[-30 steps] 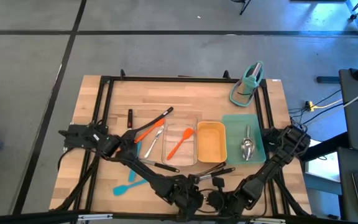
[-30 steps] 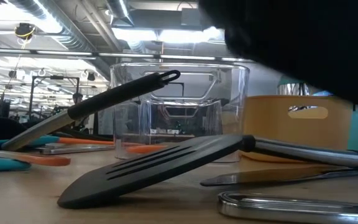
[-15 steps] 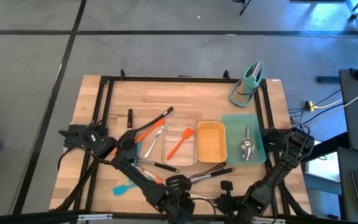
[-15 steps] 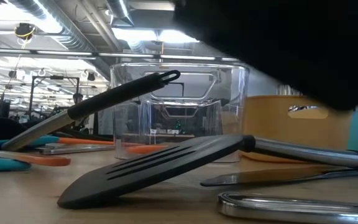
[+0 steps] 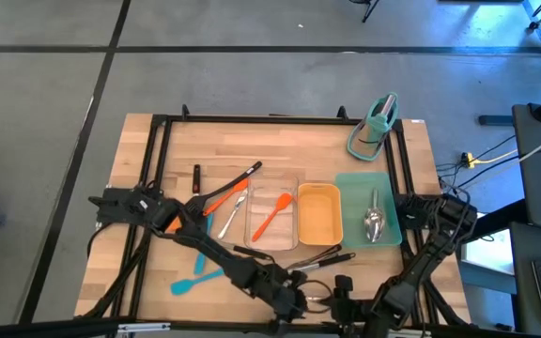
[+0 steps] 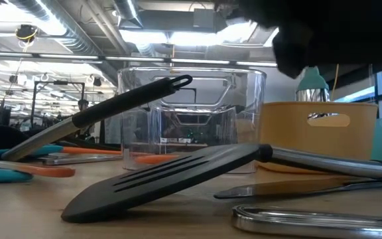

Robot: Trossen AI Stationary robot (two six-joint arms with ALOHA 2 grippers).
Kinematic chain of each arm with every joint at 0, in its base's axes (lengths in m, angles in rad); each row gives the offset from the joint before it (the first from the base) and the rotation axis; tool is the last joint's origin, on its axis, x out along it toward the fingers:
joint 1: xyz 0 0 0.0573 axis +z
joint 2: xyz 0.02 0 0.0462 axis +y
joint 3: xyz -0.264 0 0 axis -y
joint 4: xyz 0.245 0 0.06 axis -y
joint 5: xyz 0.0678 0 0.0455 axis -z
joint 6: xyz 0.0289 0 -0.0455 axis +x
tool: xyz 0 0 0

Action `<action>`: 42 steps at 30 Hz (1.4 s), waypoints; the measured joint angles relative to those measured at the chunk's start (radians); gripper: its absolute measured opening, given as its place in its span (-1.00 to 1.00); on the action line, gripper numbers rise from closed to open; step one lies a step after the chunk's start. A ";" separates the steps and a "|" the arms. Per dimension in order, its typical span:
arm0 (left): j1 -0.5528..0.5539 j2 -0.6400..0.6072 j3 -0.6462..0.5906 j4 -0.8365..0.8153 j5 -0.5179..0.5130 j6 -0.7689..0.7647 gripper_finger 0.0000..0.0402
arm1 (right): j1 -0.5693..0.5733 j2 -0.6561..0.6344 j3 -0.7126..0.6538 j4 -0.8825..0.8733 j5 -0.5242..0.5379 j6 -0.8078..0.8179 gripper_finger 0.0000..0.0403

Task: Pick & Place Kitchen Items
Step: Put the black spatula into the transparent bin

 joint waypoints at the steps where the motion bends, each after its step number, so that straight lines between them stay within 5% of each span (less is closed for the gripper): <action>1: 0.000 -0.001 -0.009 0.010 -0.027 0.008 -0.46 | 0.004 0.000 0.000 -0.001 0.000 0.002 0.31; 5: -0.002 -0.016 -0.076 0.036 -0.096 0.019 -0.46 | 0.016 0.000 0.000 -0.008 0.019 0.013 0.31; 16: 0.023 -0.056 -0.350 0.524 -0.086 0.032 -0.47 | 0.029 0.000 0.000 -0.009 0.139 0.024 0.28; 23: 0.046 -0.048 -0.369 0.536 -0.028 -0.024 -0.47 | 0.023 0.001 0.000 -0.125 0.153 0.094 0.28; 30: 0.012 -0.048 -0.368 0.515 -0.179 -0.048 -0.45 | 0.022 0.001 0.000 -0.195 0.165 0.152 0.28; 42: -0.009 0.007 -0.367 0.594 -0.150 -0.030 -0.44 | 0.011 0.001 0.000 -0.197 0.206 0.136 0.28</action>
